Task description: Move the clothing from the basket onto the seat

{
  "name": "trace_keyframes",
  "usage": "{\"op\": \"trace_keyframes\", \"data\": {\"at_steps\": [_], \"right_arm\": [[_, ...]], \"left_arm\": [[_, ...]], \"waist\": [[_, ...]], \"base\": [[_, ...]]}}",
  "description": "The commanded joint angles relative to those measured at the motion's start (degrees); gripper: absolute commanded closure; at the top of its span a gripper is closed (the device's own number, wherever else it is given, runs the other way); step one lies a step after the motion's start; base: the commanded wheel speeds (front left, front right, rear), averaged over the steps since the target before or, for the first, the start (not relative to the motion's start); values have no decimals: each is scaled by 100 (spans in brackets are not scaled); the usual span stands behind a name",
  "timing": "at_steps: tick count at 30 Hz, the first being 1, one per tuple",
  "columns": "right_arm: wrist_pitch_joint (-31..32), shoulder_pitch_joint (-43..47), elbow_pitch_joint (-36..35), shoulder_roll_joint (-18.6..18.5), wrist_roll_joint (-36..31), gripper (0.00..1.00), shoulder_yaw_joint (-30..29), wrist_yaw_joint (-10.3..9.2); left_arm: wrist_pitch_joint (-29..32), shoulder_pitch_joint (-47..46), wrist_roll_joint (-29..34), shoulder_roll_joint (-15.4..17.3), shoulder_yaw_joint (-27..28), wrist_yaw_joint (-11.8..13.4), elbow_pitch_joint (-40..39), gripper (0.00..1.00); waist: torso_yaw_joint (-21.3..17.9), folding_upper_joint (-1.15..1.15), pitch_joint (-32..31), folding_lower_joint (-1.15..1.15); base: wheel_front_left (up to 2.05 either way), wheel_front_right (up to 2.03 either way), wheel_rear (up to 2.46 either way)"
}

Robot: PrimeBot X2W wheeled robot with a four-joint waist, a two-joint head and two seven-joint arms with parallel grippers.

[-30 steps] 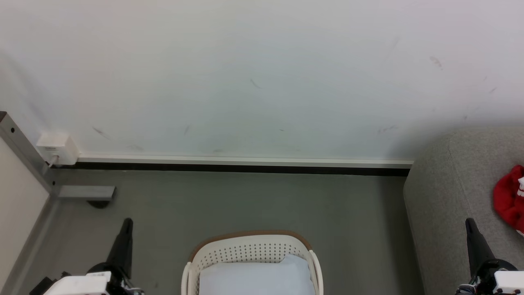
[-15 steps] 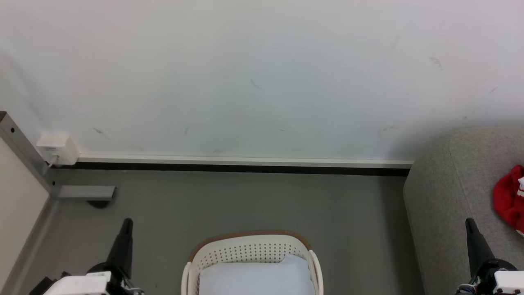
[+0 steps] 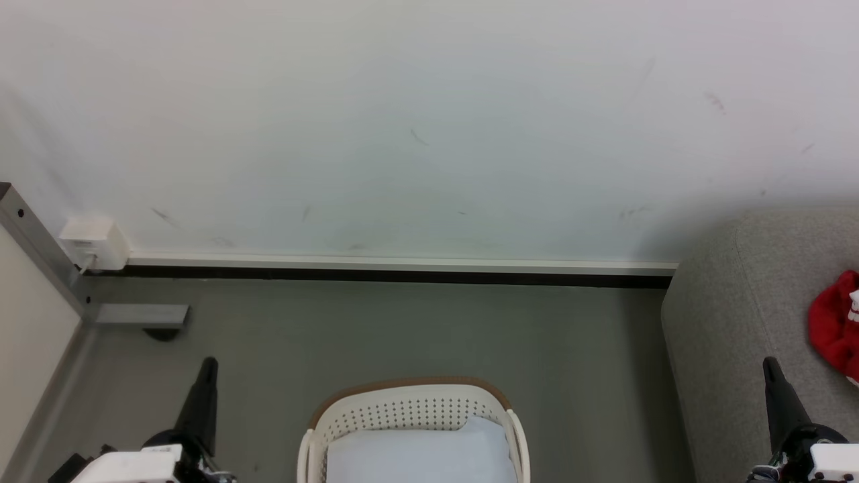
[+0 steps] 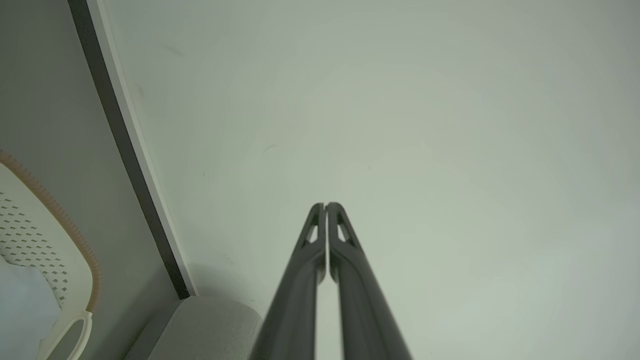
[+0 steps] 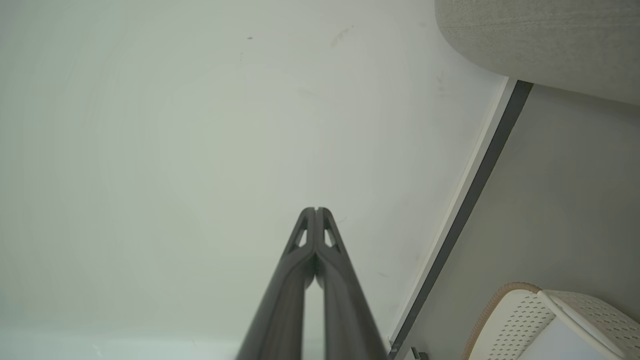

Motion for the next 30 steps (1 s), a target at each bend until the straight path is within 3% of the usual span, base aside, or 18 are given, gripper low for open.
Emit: {"op": "trace_keyframes", "data": {"at_steps": [1,30], "right_arm": [[19,-69,-23,1,-24,100,-24,-12],[21,-70,-23,2,-27,100,-26,-12]], "left_arm": [[20,-40,-78,13,14,-24,-16,100],[19,-40,-78,13,13,-24,-15,100]], "waist": [[0,0,0,0],[0,0,0,0]], "base": [[0,0,0],[0,0,0]]}}
